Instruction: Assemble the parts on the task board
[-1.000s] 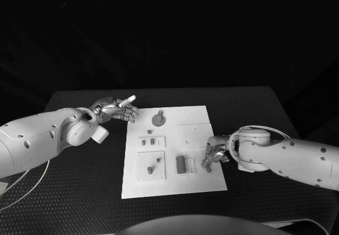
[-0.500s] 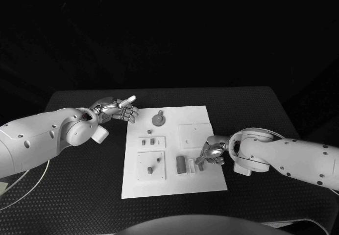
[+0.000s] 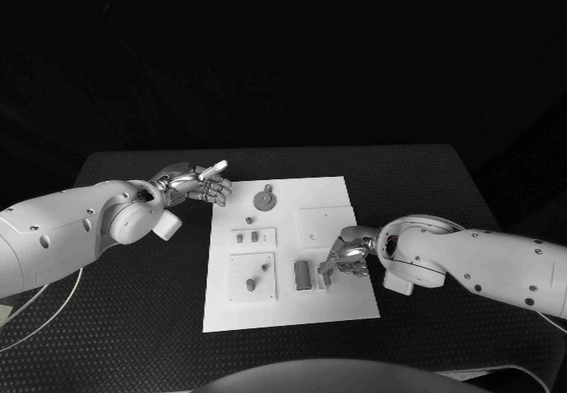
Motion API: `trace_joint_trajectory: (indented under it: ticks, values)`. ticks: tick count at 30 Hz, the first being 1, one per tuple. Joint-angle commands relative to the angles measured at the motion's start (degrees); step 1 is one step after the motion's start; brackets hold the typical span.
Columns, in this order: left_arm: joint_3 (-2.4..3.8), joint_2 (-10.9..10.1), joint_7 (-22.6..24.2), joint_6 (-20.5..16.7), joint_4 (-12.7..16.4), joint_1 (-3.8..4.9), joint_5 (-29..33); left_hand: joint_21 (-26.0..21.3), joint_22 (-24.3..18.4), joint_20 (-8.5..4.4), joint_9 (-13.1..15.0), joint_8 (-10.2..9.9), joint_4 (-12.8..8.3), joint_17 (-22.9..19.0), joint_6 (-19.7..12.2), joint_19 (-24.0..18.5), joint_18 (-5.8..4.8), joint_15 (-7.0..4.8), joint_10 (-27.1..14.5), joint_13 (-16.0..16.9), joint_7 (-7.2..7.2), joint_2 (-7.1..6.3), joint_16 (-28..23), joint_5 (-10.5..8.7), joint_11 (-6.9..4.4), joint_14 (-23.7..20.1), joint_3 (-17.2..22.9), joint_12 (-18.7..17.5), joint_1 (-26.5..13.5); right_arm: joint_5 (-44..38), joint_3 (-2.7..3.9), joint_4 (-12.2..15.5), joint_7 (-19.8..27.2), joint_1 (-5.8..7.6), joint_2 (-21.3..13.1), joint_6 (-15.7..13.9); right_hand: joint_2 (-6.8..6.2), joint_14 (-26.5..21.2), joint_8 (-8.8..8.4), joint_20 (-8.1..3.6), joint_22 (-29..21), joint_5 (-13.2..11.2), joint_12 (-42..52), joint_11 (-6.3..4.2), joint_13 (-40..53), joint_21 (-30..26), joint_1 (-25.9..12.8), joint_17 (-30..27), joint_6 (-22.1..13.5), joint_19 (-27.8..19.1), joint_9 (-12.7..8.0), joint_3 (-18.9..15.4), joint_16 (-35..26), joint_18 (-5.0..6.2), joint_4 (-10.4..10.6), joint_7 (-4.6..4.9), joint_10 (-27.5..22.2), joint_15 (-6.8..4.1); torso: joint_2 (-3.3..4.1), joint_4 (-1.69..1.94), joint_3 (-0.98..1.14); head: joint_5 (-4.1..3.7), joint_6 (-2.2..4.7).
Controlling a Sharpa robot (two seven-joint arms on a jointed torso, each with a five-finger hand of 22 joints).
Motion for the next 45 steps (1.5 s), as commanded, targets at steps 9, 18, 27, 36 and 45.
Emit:
trace_joint_trajectory:
  ticks: [9,18,27,36,45]
  values:
    - [0.03,0.1,0.3,1.0,0.1,0.04,-0.3,0.0,0.0,0.21,-0.1,0.2,-0.1,0.1,-0.3,-0.3,1.03,0.03,0.1,0.1,0.8,0.09,-0.4,-0.24,-0.11,0.6,-0.5,0.1,0.5,0.3,-0.05,-1.0,0.4,-0.04,0.6,0.7,-0.28,0.0,0.2,-0.02,0.7,0.2,0.3,-0.22,-0.1,0.2,-0.9,0.1,0.3,0.3,-0.1,-0.2,0.3,0.82,0.2,-0.05,0.1,-0.33,0.0,0.02,-0.01,0.16,-0.18]
    - [0.02,0.1,0.3,1.0,0.1,0.04,-0.3,0.0,0.0,0.21,-0.1,0.2,-0.1,0.1,-0.3,-0.3,1.03,0.03,0.1,0.1,0.8,0.11,-0.4,-0.24,-0.11,0.6,-0.5,0.1,0.5,-0.1,-0.27,-1.9,0.3,-0.04,1.5,1.0,-0.48,0.0,0.16,-0.05,0.7,0.2,0.3,-0.23,-0.1,0.2,-1.2,0.0,0.3,0.3,-0.2,-0.1,0.3,0.82,0.3,-0.06,0.1,-0.35,0.0,0.04,-0.01,0.27,-0.27]
    - [0.02,0.0,0.2,1.0,0.2,0.04,-0.3,0.0,0.0,0.21,-0.1,0.2,-0.1,0.2,-0.3,-0.3,1.03,0.03,0.1,0.1,0.8,0.13,-0.5,-0.24,-0.11,0.6,-0.6,0.1,0.5,-0.4,-0.64,-2.3,-0.1,-0.05,1.7,1.8,-0.65,0.0,0.1,-0.08,0.7,0.2,0.3,-0.23,-0.1,0.1,-1.5,0.0,0.3,0.3,-0.2,0.0,0.3,0.82,0.4,-0.06,0.1,-0.36,-0.02,0.05,-0.06,0.35,-0.37]
    - [0.01,0.0,0.2,1.0,0.2,0.04,-0.3,0.0,0.0,0.21,-0.1,0.2,-0.1,0.2,-0.3,-0.3,1.03,0.03,0.1,0.1,0.8,0.14,-0.5,-0.24,-0.12,0.6,-0.6,0.1,0.5,-0.6,-0.93,-2.4,-0.1,-0.06,2.0,2.2,-0.74,0.0,0.08,-0.09,0.7,0.2,0.3,-0.23,-0.1,0.1,-1.6,0.0,0.3,0.3,-0.3,0.0,0.3,0.82,0.5,-0.06,0.1,-0.36,-0.01,0.05,-0.03,0.49,-0.49]
    - [0.0,0.1,0.2,1.0,0.2,0.04,-0.3,0.0,0.0,0.21,-0.1,0.2,-0.1,0.2,-0.3,-0.3,1.03,0.03,0.1,0.1,0.8,0.15,-0.5,-0.24,-0.12,0.6,-0.7,0.1,0.5,-0.6,-1.07,-2.6,0.1,-0.08,2.2,1.4,-0.97,0.0,0.02,-0.1,0.7,0.2,0.3,-0.22,-0.1,0.1,-1.8,0.0,0.3,0.3,-0.3,0.1,0.3,0.82,0.6,-0.05,0.0,-0.36,0.0,-0.01,0.02,0.65,-0.46]
